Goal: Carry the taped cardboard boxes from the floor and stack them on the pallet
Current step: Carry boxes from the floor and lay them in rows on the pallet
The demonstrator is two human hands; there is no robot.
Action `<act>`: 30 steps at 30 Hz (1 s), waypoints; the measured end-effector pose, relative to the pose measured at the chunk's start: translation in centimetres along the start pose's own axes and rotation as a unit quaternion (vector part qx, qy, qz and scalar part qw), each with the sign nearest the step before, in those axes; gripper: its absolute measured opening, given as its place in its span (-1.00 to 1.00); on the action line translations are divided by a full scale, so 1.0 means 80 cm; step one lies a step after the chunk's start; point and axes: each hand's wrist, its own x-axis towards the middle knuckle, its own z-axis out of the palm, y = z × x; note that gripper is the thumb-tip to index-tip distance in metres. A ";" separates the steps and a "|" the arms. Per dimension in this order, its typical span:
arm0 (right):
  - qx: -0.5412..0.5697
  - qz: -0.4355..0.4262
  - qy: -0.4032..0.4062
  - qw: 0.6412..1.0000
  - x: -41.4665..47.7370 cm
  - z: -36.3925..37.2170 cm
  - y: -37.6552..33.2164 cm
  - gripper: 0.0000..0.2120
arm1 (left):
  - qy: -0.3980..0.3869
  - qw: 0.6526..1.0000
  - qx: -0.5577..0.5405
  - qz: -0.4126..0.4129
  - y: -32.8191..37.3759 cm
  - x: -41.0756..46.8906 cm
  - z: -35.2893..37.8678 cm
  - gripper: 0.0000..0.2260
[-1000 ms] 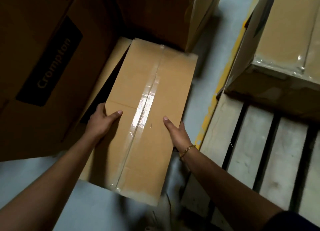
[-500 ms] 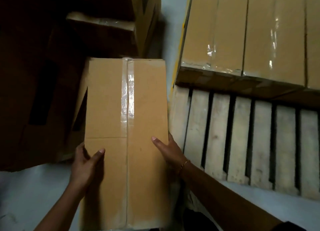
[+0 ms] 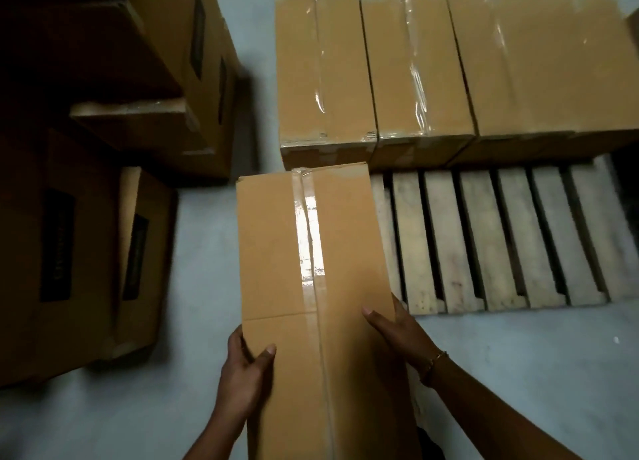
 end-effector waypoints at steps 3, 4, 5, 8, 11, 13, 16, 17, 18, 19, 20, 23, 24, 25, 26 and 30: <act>0.028 0.015 0.019 0.999 -0.035 -0.055 0.028 -0.13 | -0.031 0.999 0.025 0.009 0.016 -0.036 0.040 -0.44; 0.036 0.019 0.025 0.999 -0.045 -0.077 0.040 -0.14 | -0.042 0.998 0.037 0.014 0.024 -0.049 0.057 -0.44; 0.045 0.022 0.030 0.998 -0.057 -0.100 0.049 -0.19 | -0.053 0.997 0.050 0.019 0.035 -0.062 0.075 -0.44; 0.076 0.024 0.044 0.996 -0.095 -0.175 0.077 -0.47 | -0.074 0.993 0.088 0.038 0.058 -0.100 0.141 -0.44; 0.094 0.020 0.083 0.992 -0.131 -0.259 0.115 -0.58 | -0.080 0.988 0.116 0.054 0.087 -0.144 0.224 -0.48; 0.107 0.029 0.110 0.988 -0.154 -0.322 0.148 -0.57 | -0.086 0.985 0.135 0.064 0.103 -0.174 0.289 -0.48; 0.118 0.037 0.128 0.984 -0.183 -0.423 0.191 -0.60 | -0.093 0.980 0.160 0.077 0.119 -0.217 0.390 -0.47; 0.118 0.030 0.136 0.983 -0.191 -0.457 0.201 -0.63 | -0.094 0.978 0.164 0.084 0.126 -0.227 0.423 -0.45; 0.122 0.024 0.144 0.982 -0.196 -0.489 0.213 -0.67 | -0.099 0.977 0.165 0.091 0.132 -0.236 0.456 -0.43; 0.123 0.020 0.150 0.981 -0.203 -0.522 0.221 -0.68 | -0.109 0.975 0.168 0.095 0.139 -0.245 0.488 -0.40; 0.129 0.022 0.151 0.980 -0.207 -0.553 0.231 -0.68 | -0.118 0.974 0.167 0.098 0.144 -0.253 0.517 -0.38; 0.133 0.026 0.150 0.979 -0.211 -0.633 0.251 -0.59 | -0.139 0.971 0.157 0.110 0.165 -0.275 0.593 -0.38; 0.135 0.031 0.158 0.978 -0.208 -0.656 0.256 -0.54 | -0.146 0.971 0.154 0.113 0.172 -0.280 0.613 -0.39; 0.136 0.036 0.162 0.977 -0.204 -0.677 0.257 -0.52 | -0.154 0.969 0.157 0.114 0.182 -0.283 0.633 -0.39; 0.136 0.041 0.169 0.975 -0.196 -0.698 0.260 -0.52 | -0.161 0.967 0.157 0.118 0.193 -0.284 0.652 -0.40; 0.115 0.059 0.180 0.975 -0.160 -0.768 0.266 -0.40 | -0.171 0.964 0.167 0.118 0.235 -0.279 0.719 -0.38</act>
